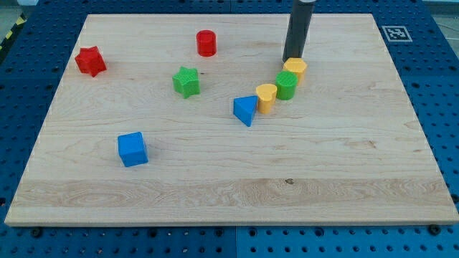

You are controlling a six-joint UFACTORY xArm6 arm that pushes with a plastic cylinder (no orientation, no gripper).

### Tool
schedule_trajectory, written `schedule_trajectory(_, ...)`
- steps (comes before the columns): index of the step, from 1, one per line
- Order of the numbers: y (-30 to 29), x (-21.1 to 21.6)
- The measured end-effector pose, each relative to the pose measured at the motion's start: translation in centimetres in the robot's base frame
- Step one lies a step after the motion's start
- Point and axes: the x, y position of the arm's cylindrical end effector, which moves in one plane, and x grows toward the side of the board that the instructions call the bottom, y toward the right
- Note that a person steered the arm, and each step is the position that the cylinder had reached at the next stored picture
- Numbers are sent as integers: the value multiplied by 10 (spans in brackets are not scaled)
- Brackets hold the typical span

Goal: Move the green star to the diagonally left of the blue triangle

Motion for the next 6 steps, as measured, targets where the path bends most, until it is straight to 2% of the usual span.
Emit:
schedule_trajectory(4,-91,0)
schedule_trajectory(6,-156,0)
